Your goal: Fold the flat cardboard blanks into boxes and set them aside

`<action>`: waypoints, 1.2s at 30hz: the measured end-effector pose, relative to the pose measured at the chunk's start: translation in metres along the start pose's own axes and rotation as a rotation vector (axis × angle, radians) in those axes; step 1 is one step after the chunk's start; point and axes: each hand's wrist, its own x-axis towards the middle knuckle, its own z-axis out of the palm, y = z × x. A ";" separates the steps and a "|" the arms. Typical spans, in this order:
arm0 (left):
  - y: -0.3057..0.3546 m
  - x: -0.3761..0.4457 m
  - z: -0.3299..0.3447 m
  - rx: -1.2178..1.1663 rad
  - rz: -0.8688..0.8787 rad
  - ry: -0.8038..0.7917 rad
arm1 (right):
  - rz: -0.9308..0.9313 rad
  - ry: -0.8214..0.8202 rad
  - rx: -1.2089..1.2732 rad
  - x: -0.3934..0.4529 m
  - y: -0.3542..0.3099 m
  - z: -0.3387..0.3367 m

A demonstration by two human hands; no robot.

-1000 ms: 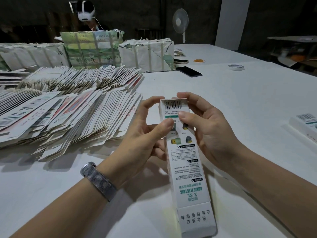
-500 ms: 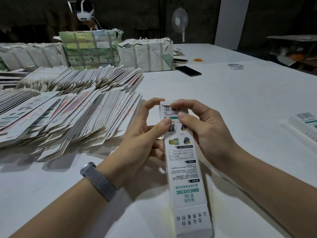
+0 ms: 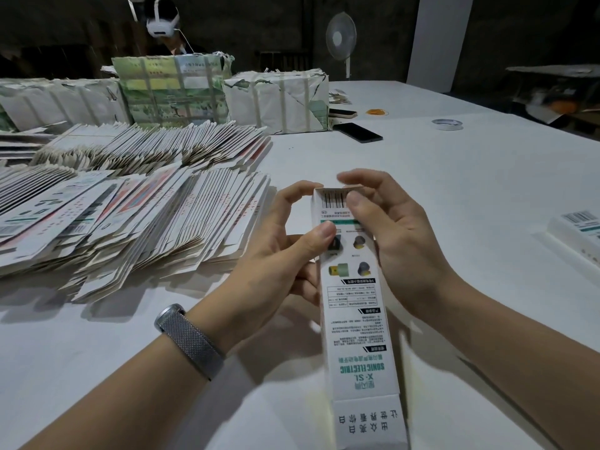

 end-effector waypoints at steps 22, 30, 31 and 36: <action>-0.001 -0.003 0.011 0.035 -0.042 -0.029 | 0.255 0.066 0.081 0.003 -0.005 -0.002; -0.001 -0.004 0.008 -0.005 -0.018 -0.063 | 0.255 0.066 0.089 0.002 -0.002 -0.001; -0.002 -0.004 0.007 -0.012 -0.010 -0.064 | 0.238 0.071 0.066 0.002 -0.002 -0.001; -0.004 -0.004 0.009 0.019 0.008 -0.083 | 0.157 0.108 -0.011 0.002 -0.006 -0.005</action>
